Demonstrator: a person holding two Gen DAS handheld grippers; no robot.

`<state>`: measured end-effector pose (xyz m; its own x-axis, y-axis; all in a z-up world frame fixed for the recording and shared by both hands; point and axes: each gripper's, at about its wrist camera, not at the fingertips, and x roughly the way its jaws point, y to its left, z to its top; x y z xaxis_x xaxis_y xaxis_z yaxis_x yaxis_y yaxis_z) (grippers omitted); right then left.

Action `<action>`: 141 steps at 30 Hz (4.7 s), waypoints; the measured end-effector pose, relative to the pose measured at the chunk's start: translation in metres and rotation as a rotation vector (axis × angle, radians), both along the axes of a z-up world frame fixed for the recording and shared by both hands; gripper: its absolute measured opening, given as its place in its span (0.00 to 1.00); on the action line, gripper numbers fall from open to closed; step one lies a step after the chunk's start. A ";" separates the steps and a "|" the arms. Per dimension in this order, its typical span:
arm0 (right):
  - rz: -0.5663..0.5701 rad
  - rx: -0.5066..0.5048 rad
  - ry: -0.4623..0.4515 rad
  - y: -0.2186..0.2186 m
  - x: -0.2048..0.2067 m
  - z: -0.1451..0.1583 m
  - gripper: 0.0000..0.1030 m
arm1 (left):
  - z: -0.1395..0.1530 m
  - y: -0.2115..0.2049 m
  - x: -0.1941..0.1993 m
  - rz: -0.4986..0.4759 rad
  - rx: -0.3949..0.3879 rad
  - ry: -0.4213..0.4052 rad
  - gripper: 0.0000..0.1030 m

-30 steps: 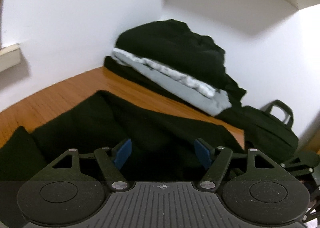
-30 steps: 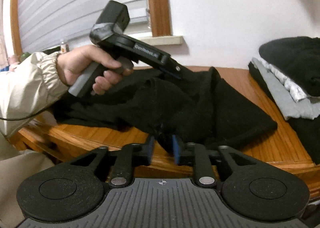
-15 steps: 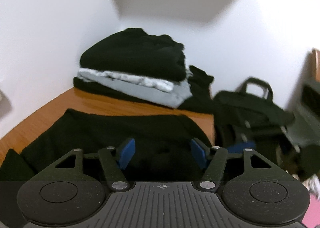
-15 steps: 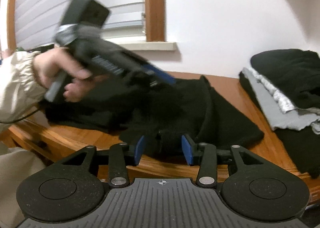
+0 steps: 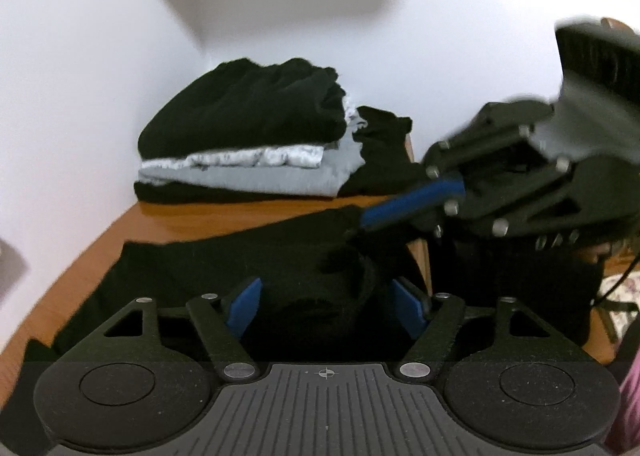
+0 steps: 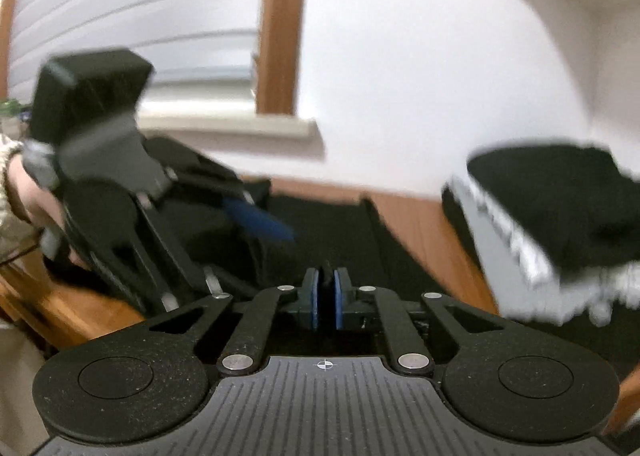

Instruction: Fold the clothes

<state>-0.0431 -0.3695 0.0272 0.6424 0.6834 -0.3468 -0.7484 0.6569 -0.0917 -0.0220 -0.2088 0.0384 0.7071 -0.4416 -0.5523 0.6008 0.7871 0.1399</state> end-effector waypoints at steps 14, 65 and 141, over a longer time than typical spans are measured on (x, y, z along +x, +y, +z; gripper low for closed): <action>-0.049 0.039 -0.030 -0.002 0.001 0.003 0.11 | -0.009 0.032 0.047 0.050 -0.118 0.167 0.32; 0.096 -0.210 -0.130 0.022 -0.031 -0.057 0.29 | 0.006 0.056 0.080 0.024 -0.414 0.312 0.26; 0.318 0.065 -0.278 0.119 -0.037 0.163 0.01 | 0.246 0.248 -0.063 0.470 -0.577 -0.137 0.03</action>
